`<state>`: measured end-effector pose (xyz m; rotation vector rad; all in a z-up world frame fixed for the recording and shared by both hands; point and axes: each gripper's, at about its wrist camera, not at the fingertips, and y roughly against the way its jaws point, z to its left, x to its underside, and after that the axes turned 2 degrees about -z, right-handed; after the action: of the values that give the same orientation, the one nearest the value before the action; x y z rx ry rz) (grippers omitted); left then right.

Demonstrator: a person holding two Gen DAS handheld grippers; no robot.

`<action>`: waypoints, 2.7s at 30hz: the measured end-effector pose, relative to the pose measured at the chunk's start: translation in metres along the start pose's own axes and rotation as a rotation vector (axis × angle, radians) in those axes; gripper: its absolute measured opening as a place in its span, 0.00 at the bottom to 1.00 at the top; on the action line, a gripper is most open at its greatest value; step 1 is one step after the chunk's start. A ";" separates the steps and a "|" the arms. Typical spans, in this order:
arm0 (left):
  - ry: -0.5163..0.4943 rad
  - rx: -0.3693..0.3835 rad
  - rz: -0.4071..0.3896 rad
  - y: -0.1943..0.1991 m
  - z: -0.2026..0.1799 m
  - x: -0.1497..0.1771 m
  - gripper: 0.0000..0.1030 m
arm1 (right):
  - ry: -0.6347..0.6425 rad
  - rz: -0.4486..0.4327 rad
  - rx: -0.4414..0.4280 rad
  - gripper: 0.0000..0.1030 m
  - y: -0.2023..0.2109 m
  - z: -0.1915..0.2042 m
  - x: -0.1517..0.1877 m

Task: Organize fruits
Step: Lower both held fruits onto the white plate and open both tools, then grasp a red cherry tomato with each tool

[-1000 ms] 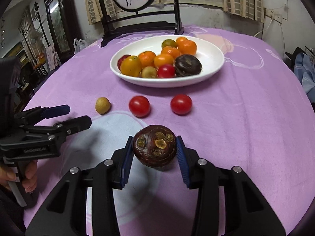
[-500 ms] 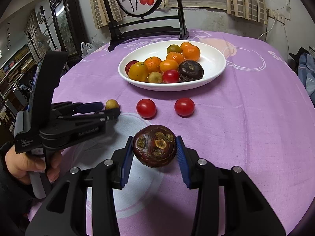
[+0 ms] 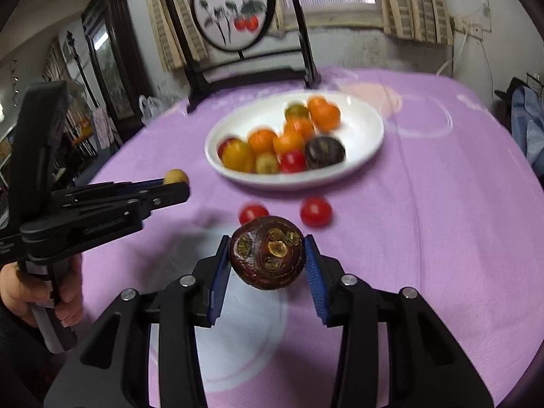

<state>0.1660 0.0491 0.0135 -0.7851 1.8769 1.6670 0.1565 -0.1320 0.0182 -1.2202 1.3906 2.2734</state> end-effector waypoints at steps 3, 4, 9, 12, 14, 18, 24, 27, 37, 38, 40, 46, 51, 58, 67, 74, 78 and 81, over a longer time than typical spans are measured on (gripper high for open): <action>0.018 -0.005 -0.013 -0.011 0.003 -0.026 0.24 | 0.072 -0.031 0.038 0.41 -0.010 0.004 -0.027; 0.026 -0.006 -0.012 -0.015 0.005 -0.032 0.24 | 0.086 -0.035 0.054 0.41 -0.016 0.003 -0.034; 0.055 -0.038 -0.004 -0.046 0.013 -0.060 0.24 | 0.106 -0.035 0.073 0.41 -0.053 -0.004 -0.063; 0.062 -0.056 0.010 -0.063 0.017 -0.071 0.24 | 0.121 -0.028 0.092 0.42 -0.076 -0.007 -0.074; 0.075 -0.058 0.024 -0.074 0.023 -0.075 0.25 | 0.122 -0.022 0.096 0.42 -0.088 -0.009 -0.080; 0.114 -0.082 0.011 -0.080 0.030 -0.078 0.63 | 0.106 -0.036 0.118 0.59 -0.098 -0.015 -0.086; 0.126 -0.078 -0.009 -0.064 0.031 -0.074 0.66 | 0.060 -0.062 0.096 0.61 -0.075 -0.027 -0.079; 0.122 -0.067 -0.015 -0.051 0.027 -0.065 0.70 | 0.063 -0.059 0.112 0.61 -0.060 -0.030 -0.069; 0.056 -0.068 -0.010 -0.019 0.004 -0.014 0.74 | 0.052 0.028 0.149 0.61 -0.038 -0.037 -0.019; 0.058 -0.067 -0.008 -0.018 0.003 -0.009 0.76 | 0.055 0.040 0.152 0.61 -0.038 -0.037 -0.015; 0.061 -0.063 0.003 -0.018 0.002 0.003 0.78 | 0.068 0.070 0.165 0.61 -0.041 -0.036 -0.005; 0.073 -0.052 0.027 -0.025 0.010 0.023 0.78 | 0.097 0.128 0.180 0.61 -0.057 -0.030 0.008; 0.081 -0.029 0.034 -0.027 0.016 0.025 0.78 | 0.124 0.163 0.192 0.61 -0.077 -0.023 0.003; 0.083 -0.020 0.039 -0.029 0.018 0.023 0.78 | 0.081 0.177 0.185 0.29 -0.098 -0.025 -0.012; 0.037 0.001 0.055 -0.034 0.002 0.028 0.78 | -0.003 0.123 0.141 0.29 -0.054 -0.036 0.004; 0.028 0.016 0.099 -0.046 -0.018 0.032 0.78 | -0.068 0.069 0.120 0.29 -0.020 -0.053 0.009; 0.010 -0.005 0.115 -0.053 -0.033 0.031 0.78 | -0.084 0.047 0.096 0.29 -0.008 -0.057 0.010; 0.012 -0.010 0.137 -0.062 -0.042 0.029 0.77 | -0.082 0.040 0.090 0.29 -0.003 -0.057 0.010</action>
<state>0.1894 -0.0003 -0.0454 -0.6847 1.9715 1.7584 0.1830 -0.1790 -0.0029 -1.0693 1.4831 2.2338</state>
